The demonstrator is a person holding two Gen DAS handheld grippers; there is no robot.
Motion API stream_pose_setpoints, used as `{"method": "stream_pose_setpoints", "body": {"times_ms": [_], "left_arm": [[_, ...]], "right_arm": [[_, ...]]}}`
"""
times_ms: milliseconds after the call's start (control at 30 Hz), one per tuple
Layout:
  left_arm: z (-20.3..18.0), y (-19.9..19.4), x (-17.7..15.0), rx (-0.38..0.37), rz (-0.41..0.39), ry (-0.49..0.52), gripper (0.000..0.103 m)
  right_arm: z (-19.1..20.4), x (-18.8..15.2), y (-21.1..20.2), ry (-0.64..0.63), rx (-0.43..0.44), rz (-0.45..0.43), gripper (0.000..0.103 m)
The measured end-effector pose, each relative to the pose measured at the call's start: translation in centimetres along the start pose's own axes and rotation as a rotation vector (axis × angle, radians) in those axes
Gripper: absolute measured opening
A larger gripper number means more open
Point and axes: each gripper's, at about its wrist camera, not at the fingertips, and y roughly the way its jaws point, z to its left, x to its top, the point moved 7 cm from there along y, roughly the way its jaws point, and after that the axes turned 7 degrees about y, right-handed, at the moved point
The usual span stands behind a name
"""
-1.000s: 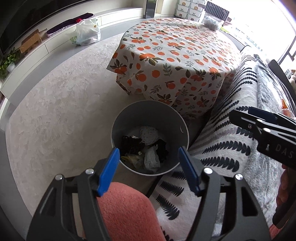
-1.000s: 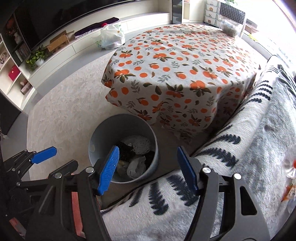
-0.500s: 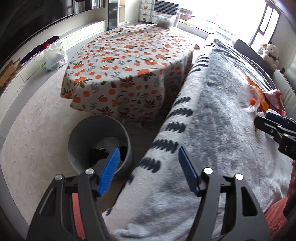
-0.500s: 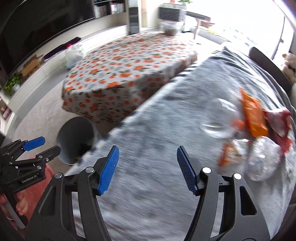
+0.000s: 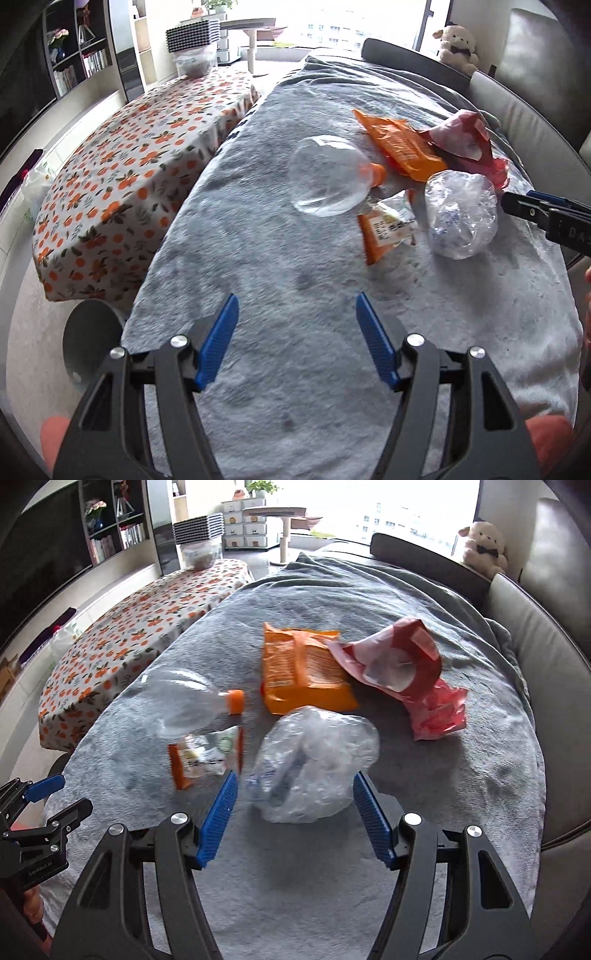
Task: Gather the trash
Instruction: 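Move both open tools back over the blanket, then grasp the orange-white snack packet with left tool while right tool grasps the clear plastic bag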
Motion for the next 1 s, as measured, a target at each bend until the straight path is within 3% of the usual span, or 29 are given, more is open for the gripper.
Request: {"method": "stream_pose_setpoints", "body": {"times_ms": [267, 567, 633, 700, 733, 800, 900, 1000], "left_arm": [[-4.7, 5.8, 3.4, 0.006, 0.031, 0.037, 0.066], [-7.0, 11.2, 3.6, 0.003, 0.091, -0.003, 0.066], [-7.2, 11.4, 3.7, 0.02, 0.081, 0.002, 0.066], [-7.3, 11.5, 3.8, 0.022, 0.067, -0.002, 0.058], [-7.3, 11.5, 3.8, 0.025, 0.064, 0.0, 0.054], [-7.4, 11.4, 3.8, 0.026, 0.054, 0.017, 0.034], [-7.2, 11.1, 3.9, 0.019, 0.05, 0.017, 0.018], [-6.7, 10.8, 4.0, 0.018, 0.049, 0.011, 0.009]], "right_arm": [[-5.2, 0.0, 5.3, 0.072, 0.015, 0.039, 0.063], [-5.6, -0.2, 10.0, 0.101, 0.076, 0.085, 0.063], [-5.4, -0.3, 10.5, 0.093, 0.083, 0.089, 0.058], [-4.9, -0.5, 10.9, 0.076, 0.103, 0.105, 0.029], [-4.7, -0.6, 11.1, 0.07, 0.104, 0.112, 0.022], [-4.4, -0.8, 11.1, 0.046, 0.092, 0.109, 0.014], [-4.0, -0.9, 10.6, 0.036, 0.088, 0.105, 0.01], [-3.7, -0.9, 9.9, 0.035, 0.087, 0.1, 0.009]]}}
